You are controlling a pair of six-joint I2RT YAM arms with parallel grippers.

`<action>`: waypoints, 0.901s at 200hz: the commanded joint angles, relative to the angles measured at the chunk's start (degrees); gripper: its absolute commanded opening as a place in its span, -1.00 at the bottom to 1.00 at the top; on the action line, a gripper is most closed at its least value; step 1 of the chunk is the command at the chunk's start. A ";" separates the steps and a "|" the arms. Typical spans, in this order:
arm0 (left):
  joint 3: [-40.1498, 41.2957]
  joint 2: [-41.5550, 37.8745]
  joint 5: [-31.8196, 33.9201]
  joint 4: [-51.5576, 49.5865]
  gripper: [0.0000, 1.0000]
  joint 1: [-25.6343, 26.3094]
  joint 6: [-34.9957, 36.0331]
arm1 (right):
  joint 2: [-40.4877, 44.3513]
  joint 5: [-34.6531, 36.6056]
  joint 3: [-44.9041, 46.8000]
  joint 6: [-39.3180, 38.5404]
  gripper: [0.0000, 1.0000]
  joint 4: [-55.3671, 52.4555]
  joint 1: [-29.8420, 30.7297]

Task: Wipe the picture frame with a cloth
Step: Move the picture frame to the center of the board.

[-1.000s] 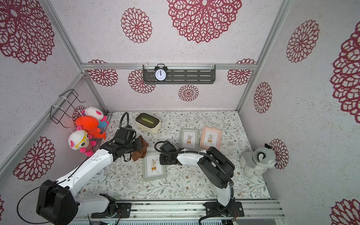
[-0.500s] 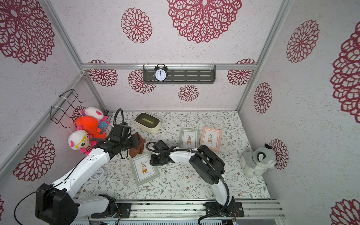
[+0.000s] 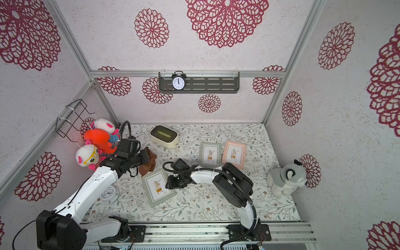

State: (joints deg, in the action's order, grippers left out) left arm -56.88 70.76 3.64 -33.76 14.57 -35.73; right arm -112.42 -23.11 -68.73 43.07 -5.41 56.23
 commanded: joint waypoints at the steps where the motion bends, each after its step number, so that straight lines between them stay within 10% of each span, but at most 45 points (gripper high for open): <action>1: -0.64 -0.63 -0.47 0.48 -1.00 -0.76 0.95 | 0.44 -3.25 0.47 -0.44 -0.04 -3.05 2.22; 88: -0.51 -0.89 -1.15 0.86 -1.00 -0.86 0.87 | -4.20 -8.55 -5.35 -1.61 -0.01 -2.77 5.19; 180: -2.03 3.85 -8.26 8.34 -1.00 3.61 -2.27 | 15.20 3.06 8.40 -4.02 0.25 -7.95 -4.71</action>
State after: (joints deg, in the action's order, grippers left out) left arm -56.97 72.60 -2.22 -29.85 15.68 -36.97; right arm -103.11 -23.64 -62.11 40.27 -11.51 52.82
